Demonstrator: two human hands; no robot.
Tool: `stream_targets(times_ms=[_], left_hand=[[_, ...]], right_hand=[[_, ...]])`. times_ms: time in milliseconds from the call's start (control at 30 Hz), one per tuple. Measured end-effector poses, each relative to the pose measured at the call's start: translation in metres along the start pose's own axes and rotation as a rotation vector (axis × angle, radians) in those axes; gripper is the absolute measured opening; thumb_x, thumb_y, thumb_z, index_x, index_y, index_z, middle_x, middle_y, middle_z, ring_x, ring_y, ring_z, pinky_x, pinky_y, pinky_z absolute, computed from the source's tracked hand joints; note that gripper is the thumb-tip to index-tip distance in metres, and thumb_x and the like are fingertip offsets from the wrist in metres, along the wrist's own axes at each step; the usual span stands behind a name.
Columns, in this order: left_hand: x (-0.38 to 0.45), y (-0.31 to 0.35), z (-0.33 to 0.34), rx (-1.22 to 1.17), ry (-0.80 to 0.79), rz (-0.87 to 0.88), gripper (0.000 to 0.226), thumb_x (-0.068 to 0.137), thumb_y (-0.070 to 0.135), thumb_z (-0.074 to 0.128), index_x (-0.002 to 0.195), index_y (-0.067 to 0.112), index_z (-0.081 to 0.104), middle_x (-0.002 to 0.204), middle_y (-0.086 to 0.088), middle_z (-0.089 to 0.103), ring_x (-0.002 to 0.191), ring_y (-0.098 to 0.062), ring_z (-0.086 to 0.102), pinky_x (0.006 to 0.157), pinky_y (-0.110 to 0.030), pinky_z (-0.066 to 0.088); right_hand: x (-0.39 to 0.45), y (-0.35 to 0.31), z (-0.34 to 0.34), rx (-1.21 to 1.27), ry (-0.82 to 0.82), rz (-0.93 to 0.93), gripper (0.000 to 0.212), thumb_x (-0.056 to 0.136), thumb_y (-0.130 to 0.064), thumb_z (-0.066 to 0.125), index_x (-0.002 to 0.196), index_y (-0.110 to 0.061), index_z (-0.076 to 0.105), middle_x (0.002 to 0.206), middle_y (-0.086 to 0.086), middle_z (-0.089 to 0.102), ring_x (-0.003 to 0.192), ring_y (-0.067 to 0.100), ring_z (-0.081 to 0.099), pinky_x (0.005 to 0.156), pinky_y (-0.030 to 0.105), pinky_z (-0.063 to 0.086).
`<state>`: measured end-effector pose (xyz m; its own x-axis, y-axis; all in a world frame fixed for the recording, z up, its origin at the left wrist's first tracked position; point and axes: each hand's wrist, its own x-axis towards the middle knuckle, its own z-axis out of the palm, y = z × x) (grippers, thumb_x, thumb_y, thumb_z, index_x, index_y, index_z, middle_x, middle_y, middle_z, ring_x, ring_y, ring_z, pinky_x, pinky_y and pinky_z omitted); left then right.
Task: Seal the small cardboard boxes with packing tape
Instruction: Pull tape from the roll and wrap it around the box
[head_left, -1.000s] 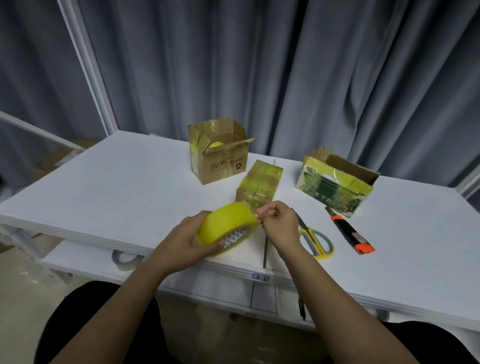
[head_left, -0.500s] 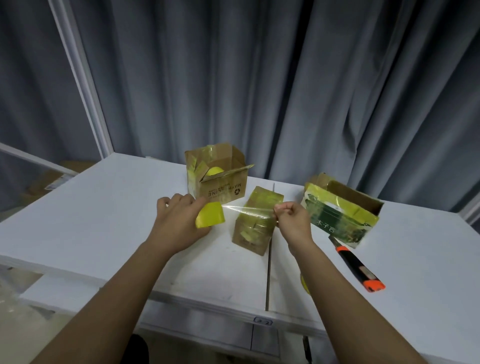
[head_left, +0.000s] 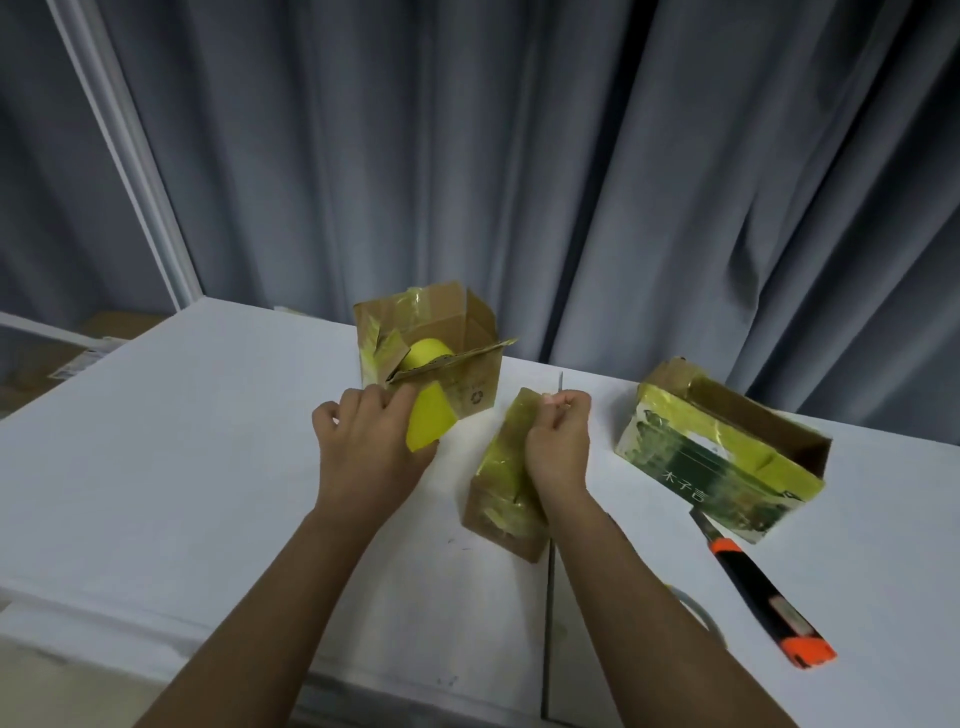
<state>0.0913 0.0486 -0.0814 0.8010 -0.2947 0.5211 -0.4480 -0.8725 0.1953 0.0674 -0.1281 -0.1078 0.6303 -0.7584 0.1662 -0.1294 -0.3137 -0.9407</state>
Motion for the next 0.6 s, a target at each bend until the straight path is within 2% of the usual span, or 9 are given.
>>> stream_targets(times_ms=[133, 267, 367, 433, 533, 567, 600], left_hand=[[0.002, -0.011, 0.004, -0.002, -0.078, -0.023, 0.042, 0.083, 0.045, 0.061, 0.117, 0.022, 0.055, 0.095, -0.006, 0.057, 0.098, -0.03, 0.047, 0.084, -0.039, 0.019], [-0.006, -0.016, 0.0, -0.023, -0.077, -0.029, 0.042, 0.082, 0.042, 0.064, 0.119, 0.022, 0.057, 0.091, -0.006, 0.057, 0.095, -0.031, 0.048, 0.082, -0.038, 0.018], [-0.018, -0.019, -0.008, -0.012, -0.097, -0.022, 0.039, 0.08, 0.041, 0.066, 0.114, 0.023, 0.059, 0.088, -0.004, 0.056, 0.092, -0.029, 0.05, 0.081, -0.037, 0.018], [-0.027, -0.021, -0.016, -0.006, -0.087, -0.007, 0.038, 0.078, 0.041, 0.068, 0.111, 0.023, 0.061, 0.086, -0.004, 0.057, 0.09, -0.029, 0.051, 0.08, -0.037, 0.018], [-0.038, -0.025, -0.03, -0.005, -0.07, -0.005, 0.037, 0.079, 0.041, 0.069, 0.11, 0.022, 0.062, 0.085, -0.004, 0.057, 0.089, -0.03, 0.052, 0.08, -0.037, 0.019], [-0.041, -0.026, -0.035, 0.002, -0.062, 0.001, 0.037, 0.079, 0.042, 0.069, 0.109, 0.022, 0.063, 0.085, -0.004, 0.058, 0.09, -0.03, 0.052, 0.08, -0.037, 0.02], [-0.043, -0.027, -0.04, 0.008, -0.053, 0.009, 0.037, 0.079, 0.043, 0.069, 0.109, 0.022, 0.063, 0.085, -0.005, 0.058, 0.09, -0.031, 0.052, 0.08, -0.037, 0.021]], right_hand=[[-0.008, 0.01, 0.011, -0.237, -0.008, -0.119, 0.006, 0.102, -0.026, 0.031, 0.098, -0.022, 0.032, 0.082, -0.002, 0.052, 0.072, 0.022, 0.051, 0.063, 0.031, 0.035], [-0.013, 0.009, 0.007, -0.245, -0.127, -0.159, 0.01, 0.102, -0.025, 0.033, 0.099, -0.016, 0.036, 0.072, -0.006, 0.048, 0.065, 0.017, 0.047, 0.053, 0.032, 0.027], [-0.025, 0.01, 0.001, -0.204, -0.23, -0.17, 0.01, 0.102, -0.025, 0.037, 0.094, -0.018, 0.037, 0.072, -0.009, 0.049, 0.064, 0.008, 0.047, 0.052, 0.027, 0.028], [-0.033, 0.011, -0.006, -0.184, -0.283, -0.168, 0.011, 0.101, -0.025, 0.038, 0.093, -0.019, 0.038, 0.074, -0.007, 0.052, 0.066, 0.008, 0.049, 0.054, 0.026, 0.031], [-0.034, 0.002, -0.018, -0.1, -0.329, -0.123, 0.012, 0.101, -0.024, 0.041, 0.093, -0.015, 0.043, 0.082, -0.005, 0.056, 0.075, 0.011, 0.052, 0.067, 0.03, 0.038], [-0.034, -0.005, -0.022, -0.035, -0.321, -0.118, 0.012, 0.1, -0.022, 0.044, 0.092, -0.014, 0.046, 0.084, -0.007, 0.055, 0.077, 0.006, 0.052, 0.071, 0.027, 0.039], [-0.033, -0.014, -0.026, 0.035, -0.302, -0.12, 0.01, 0.099, -0.02, 0.048, 0.091, -0.014, 0.049, 0.087, -0.009, 0.056, 0.077, 0.0, 0.052, 0.072, 0.019, 0.04]])
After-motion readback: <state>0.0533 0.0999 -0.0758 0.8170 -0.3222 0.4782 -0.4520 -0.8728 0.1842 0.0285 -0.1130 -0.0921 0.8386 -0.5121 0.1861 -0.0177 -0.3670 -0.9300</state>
